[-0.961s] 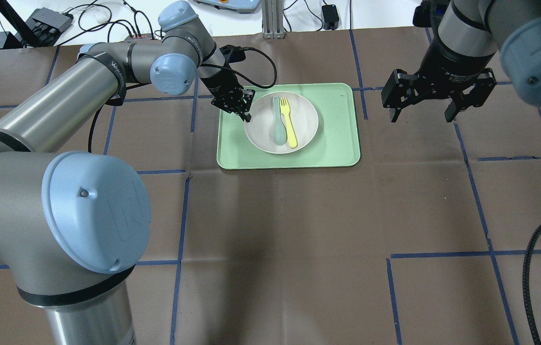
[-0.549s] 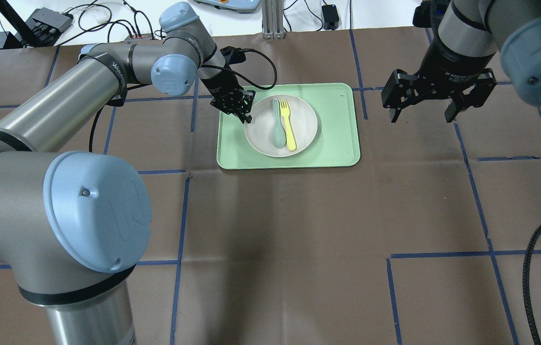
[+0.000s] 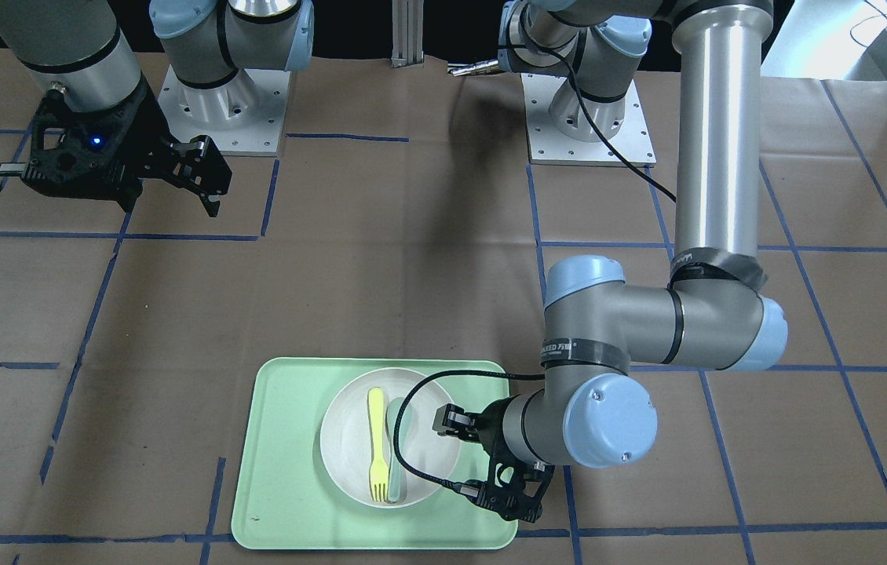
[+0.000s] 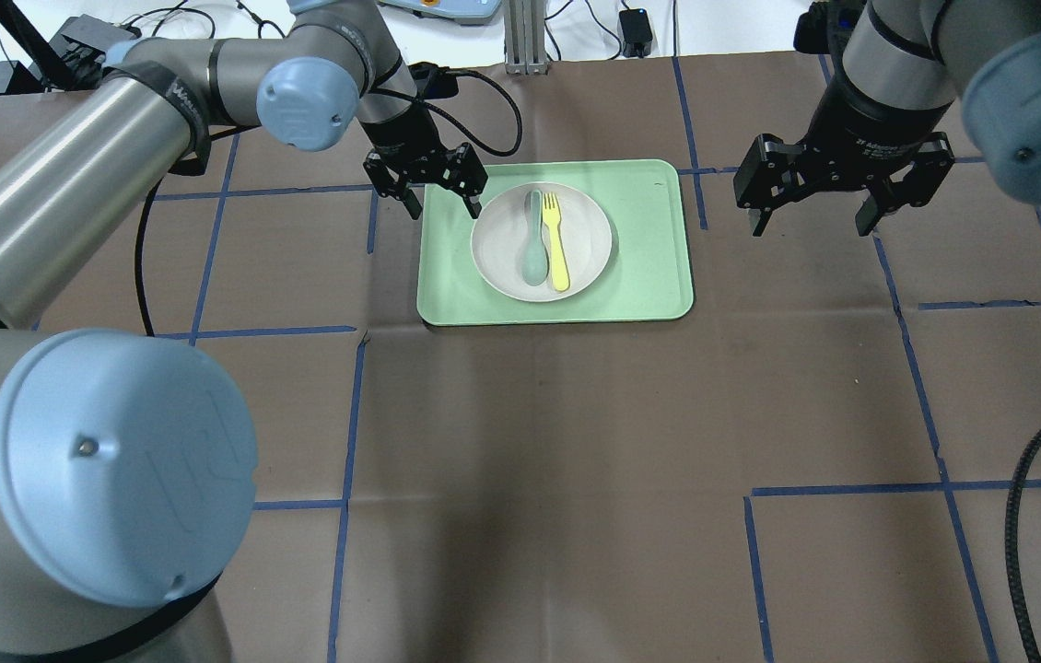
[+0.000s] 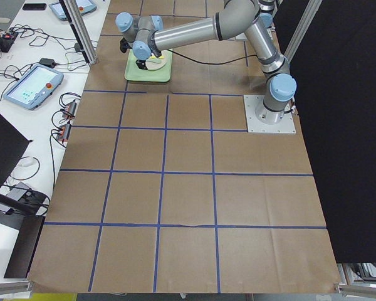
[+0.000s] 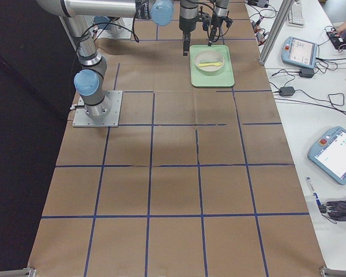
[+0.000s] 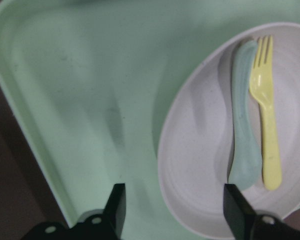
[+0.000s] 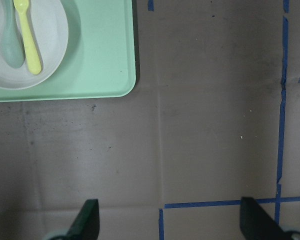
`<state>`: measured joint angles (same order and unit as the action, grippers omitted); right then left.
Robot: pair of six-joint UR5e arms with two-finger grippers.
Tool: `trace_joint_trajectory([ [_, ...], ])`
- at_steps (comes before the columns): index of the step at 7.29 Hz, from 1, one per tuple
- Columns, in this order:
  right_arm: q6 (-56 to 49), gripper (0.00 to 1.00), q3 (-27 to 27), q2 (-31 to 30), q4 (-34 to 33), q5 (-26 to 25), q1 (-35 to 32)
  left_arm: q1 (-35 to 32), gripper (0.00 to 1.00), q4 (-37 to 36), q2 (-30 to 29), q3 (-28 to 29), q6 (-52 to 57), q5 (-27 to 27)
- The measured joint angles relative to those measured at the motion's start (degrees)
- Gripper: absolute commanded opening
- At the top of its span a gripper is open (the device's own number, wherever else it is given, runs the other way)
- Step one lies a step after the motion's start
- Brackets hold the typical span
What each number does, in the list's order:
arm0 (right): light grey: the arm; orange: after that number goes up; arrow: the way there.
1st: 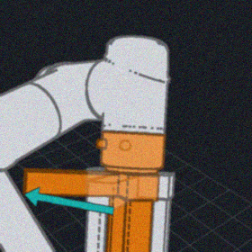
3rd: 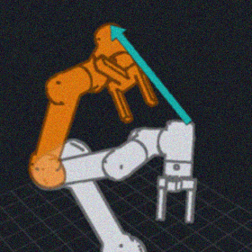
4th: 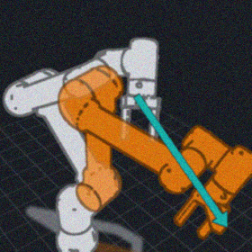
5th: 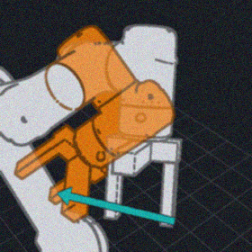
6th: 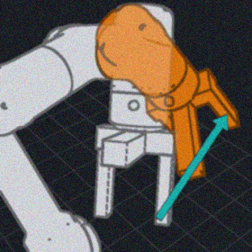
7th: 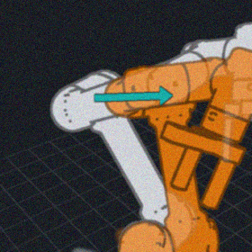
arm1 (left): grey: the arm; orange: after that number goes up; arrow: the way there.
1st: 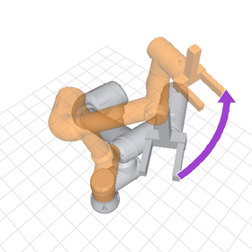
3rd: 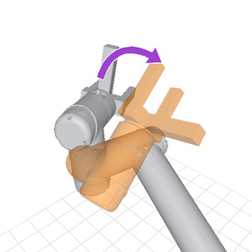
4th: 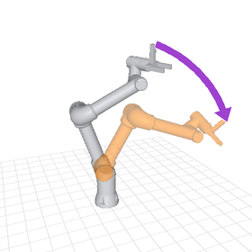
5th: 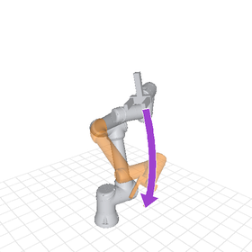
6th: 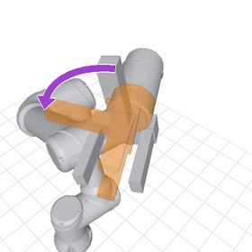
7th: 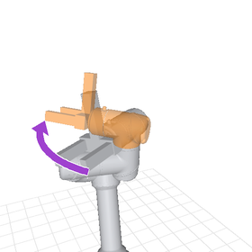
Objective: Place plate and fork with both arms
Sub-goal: 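Release the plate and raise the left gripper while the right gripper approaches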
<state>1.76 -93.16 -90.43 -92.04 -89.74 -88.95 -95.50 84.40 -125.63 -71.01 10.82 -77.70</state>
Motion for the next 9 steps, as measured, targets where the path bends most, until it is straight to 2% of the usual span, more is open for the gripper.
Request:
trace_joint_trajectory([
  [3, 0.0, 1.0, 0.1, 0.1, -0.1, 0.0, 0.0, 0.4, 0.99, 16.7, 14.3, -1.6, -0.4, -8.2],
  [5, 0.0, 1.0, 0.3, 0.3, -0.4, -0.3, 0.0, 1.9, 1.0, 22.7, 23.3, -5.7, 0.3, -10.0],
  [7, 0.0, 1.0, 0.8, 1.2, -1.1, -0.5, -0.2, 3.8, 1.0, 23.1, 32.0, -12.7, 0.8, -10.4],
  [8, 0.3, 1.0, 2.1, 2.6, -1.4, -0.5, -0.8, 4.5, 1.0, 21.0, 35.6, -16.3, 0.8, -10.5],
  [9, 0.9, 1.0, 4.8, 5.1, -1.5, -0.7, -2.3, 4.8, 1.0, 15.9, 38.2, -19.6, 0.8, -10.5],
])
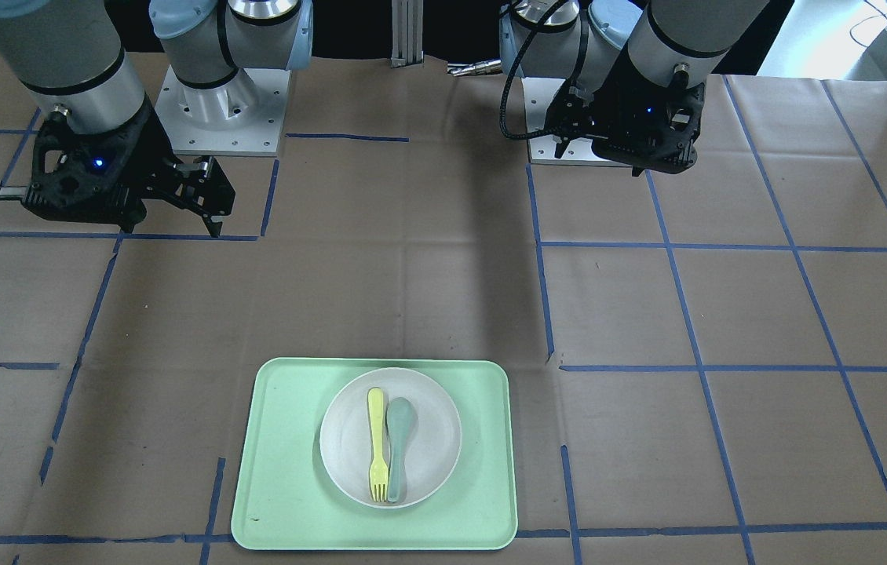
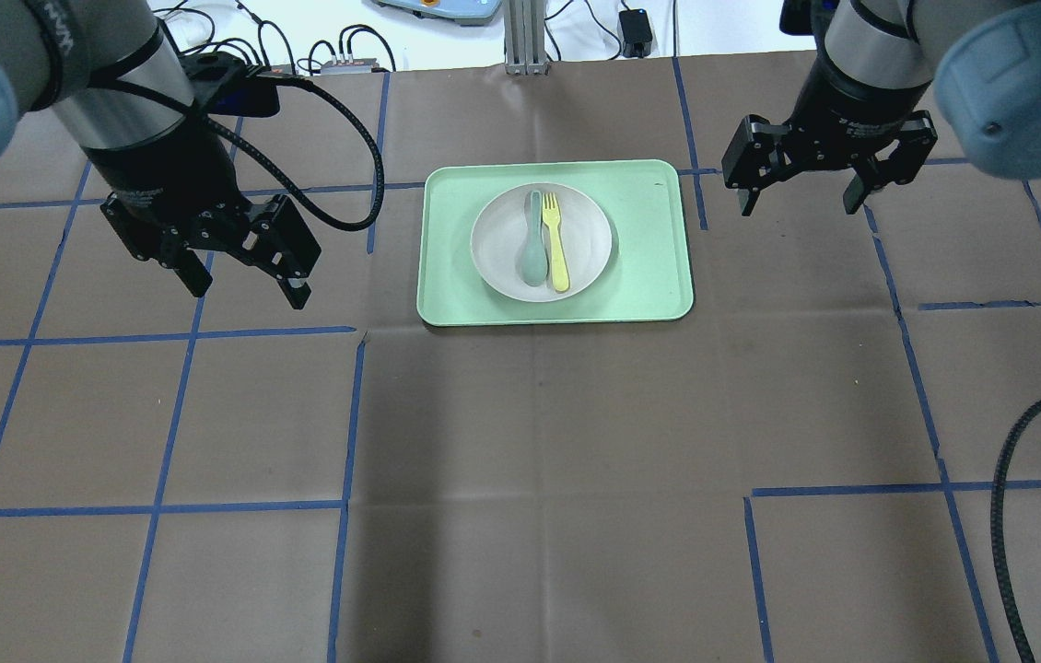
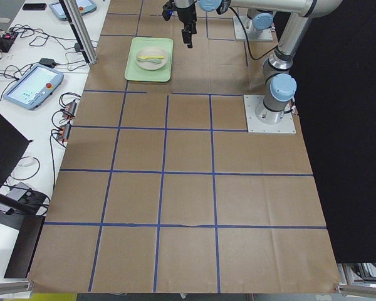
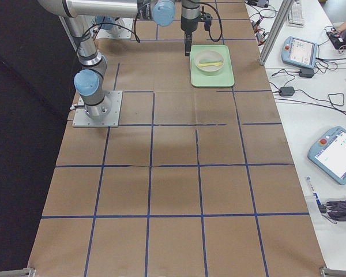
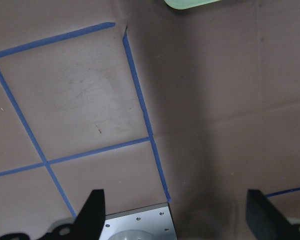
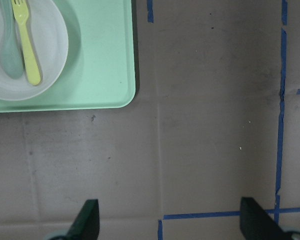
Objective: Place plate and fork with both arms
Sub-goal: 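Release the plate and raise the left gripper while the right gripper approaches, then lower the right gripper over the plate and grasp the yellow fork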
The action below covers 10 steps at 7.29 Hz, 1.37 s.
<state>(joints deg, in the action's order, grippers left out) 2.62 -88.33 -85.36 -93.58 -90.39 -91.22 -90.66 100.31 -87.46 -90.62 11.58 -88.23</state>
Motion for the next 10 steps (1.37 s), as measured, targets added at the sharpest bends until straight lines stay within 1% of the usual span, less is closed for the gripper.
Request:
trace_joint_trajectory([
  [1, 1.2, 1.0, 3.5, 3.8, -0.1, 0.0, -2.1, 0.2, 1.0, -4.3, 1.5, -2.5, 0.0, -0.1],
  [2, 3.0, 1.0, 7.6, 8.8, -0.3, 0.0, -4.7, 0.2, 1.0, -5.9, 2.3, -3.9, 0.0, -0.2],
  [3, 5.4, 1.0, 11.9, 14.3, -0.7, 0.0, -7.5, 0.3, 1.0, -6.3, 2.9, -4.6, 0.0, -0.7],
  [5, 10.5, 1.0, 20.4, 24.3, -2.4, -0.1, -12.8, 0.4, 1.0, -5.9, 3.2, -5.2, 0.0, -3.7],
  [6, 11.8, 1.0, 23.2, 27.8, -2.9, 0.0, -14.6, 0.5, 1.0, -5.5, 3.2, -5.3, -0.1, -4.5],
  [7, 12.1, 1.0, 23.8, 29.6, -3.1, 0.3, -15.5, 0.6, 1.0, -5.3, 3.2, -5.3, -0.3, -4.7],
  [8, 12.1, 1.0, 22.7, 30.4, -4.0, 0.5, -15.8, 0.7, 1.0, -5.2, 3.2, -5.4, -0.5, -4.7],
  [10, 12.6, 1.0, 17.6, 30.7, -10.8, 0.3, -15.5, 0.7, 1.0, -5.1, 3.3, -5.6, -1.0, -4.0],
])
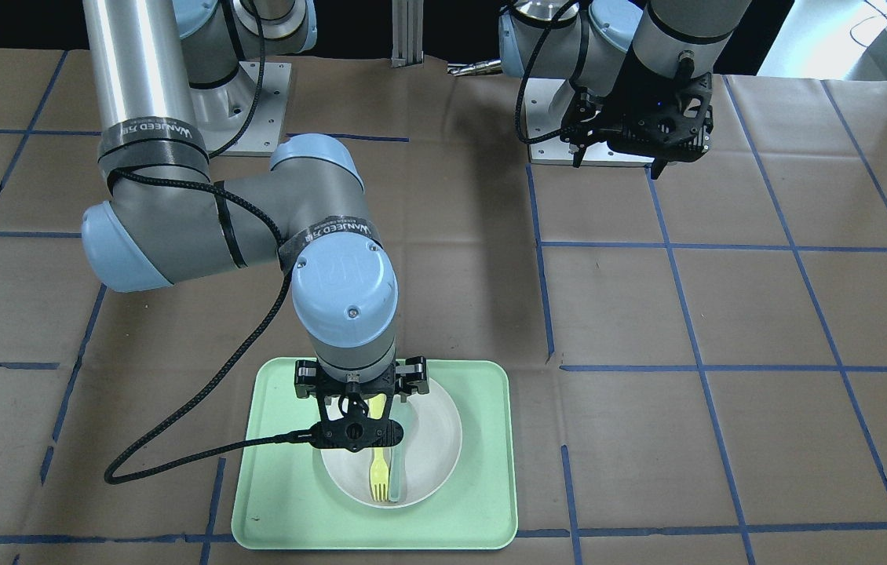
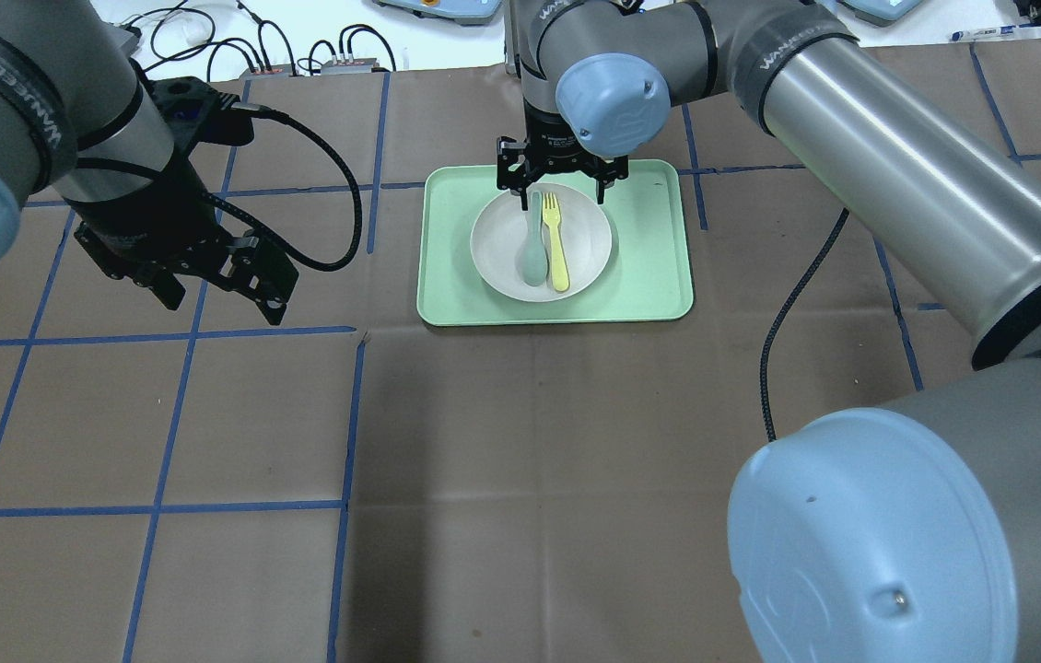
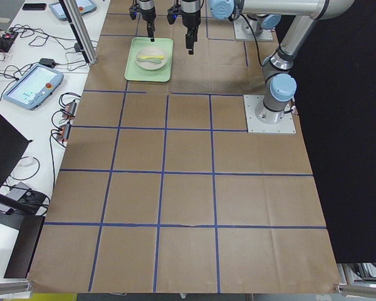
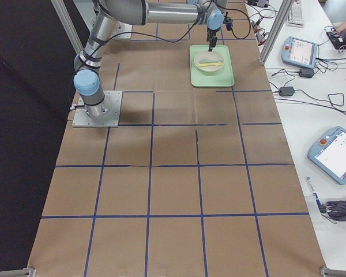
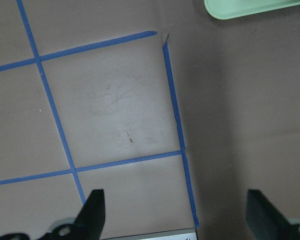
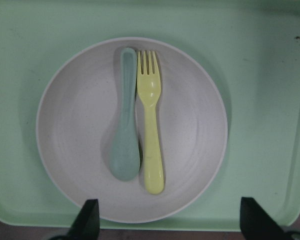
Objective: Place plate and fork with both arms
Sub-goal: 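Lower the right gripper over the plate and grasp the yellow fork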
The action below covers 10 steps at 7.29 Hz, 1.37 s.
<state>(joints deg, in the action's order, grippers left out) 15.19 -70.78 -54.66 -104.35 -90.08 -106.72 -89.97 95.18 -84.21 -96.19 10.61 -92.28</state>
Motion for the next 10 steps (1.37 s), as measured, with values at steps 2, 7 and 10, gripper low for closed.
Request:
trace_joint_trajectory([
  [2, 0.4, 0.82, -2.4, 1.2, -3.3, -0.2, 0.1, -0.1, 1.0, 0.0, 0.0, -0.6, -0.1, 0.4],
  [7, 0.4, 0.38, -2.3, 4.4, -3.9, 0.4, 0.1, -0.2, 1.0, 0.1, -0.3, -0.4, -0.9, 2.2],
  [10, 0.4, 0.4, -2.0, 4.9, -3.9, 0.4, 0.1, -0.2, 0.97, 0.1, -0.1, -0.6, -1.6, 3.1],
])
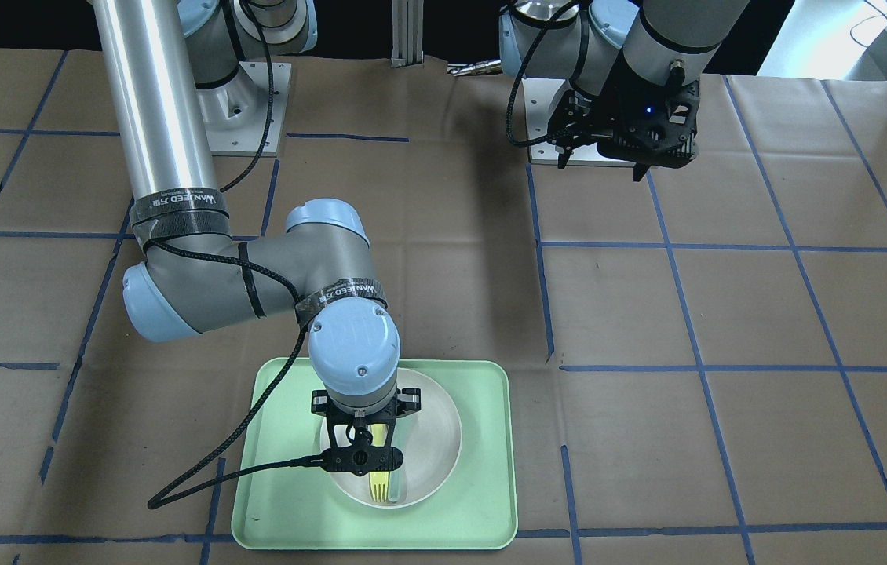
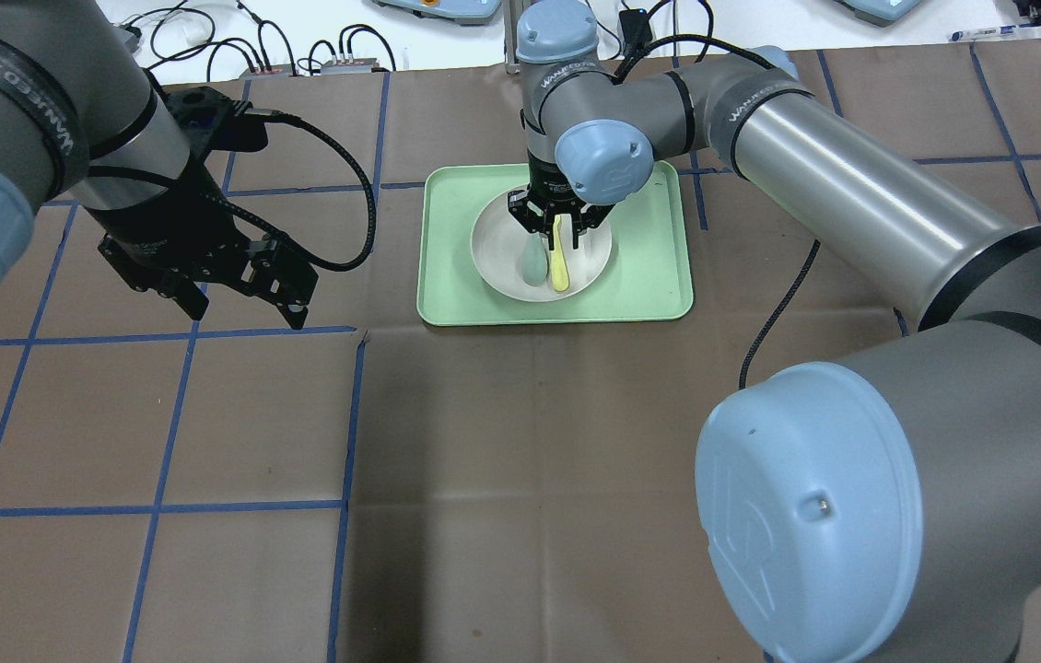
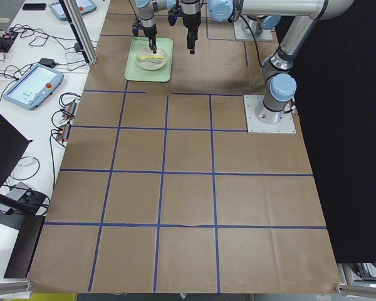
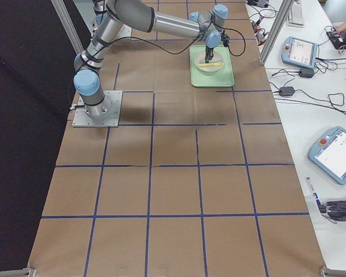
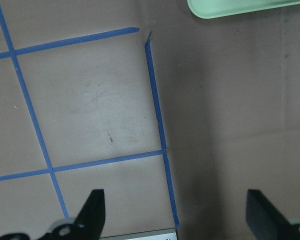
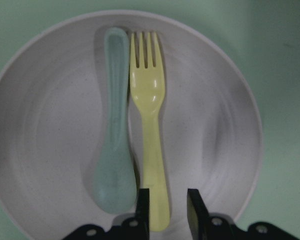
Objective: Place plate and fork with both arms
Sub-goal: 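Lower the right gripper over the plate and grasp the yellow fork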
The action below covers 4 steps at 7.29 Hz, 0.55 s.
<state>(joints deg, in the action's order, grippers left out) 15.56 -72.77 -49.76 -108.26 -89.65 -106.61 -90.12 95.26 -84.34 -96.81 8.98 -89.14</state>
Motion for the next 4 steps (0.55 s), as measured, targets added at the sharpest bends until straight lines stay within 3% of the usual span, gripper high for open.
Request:
trace_joint_trajectory([
  [4, -0.1, 0.43, 0.1, 1.8, -3.2, -0.1, -0.1, 1.1, 0.99, -1.0, 0.3, 0.0, -0.4, -0.5],
])
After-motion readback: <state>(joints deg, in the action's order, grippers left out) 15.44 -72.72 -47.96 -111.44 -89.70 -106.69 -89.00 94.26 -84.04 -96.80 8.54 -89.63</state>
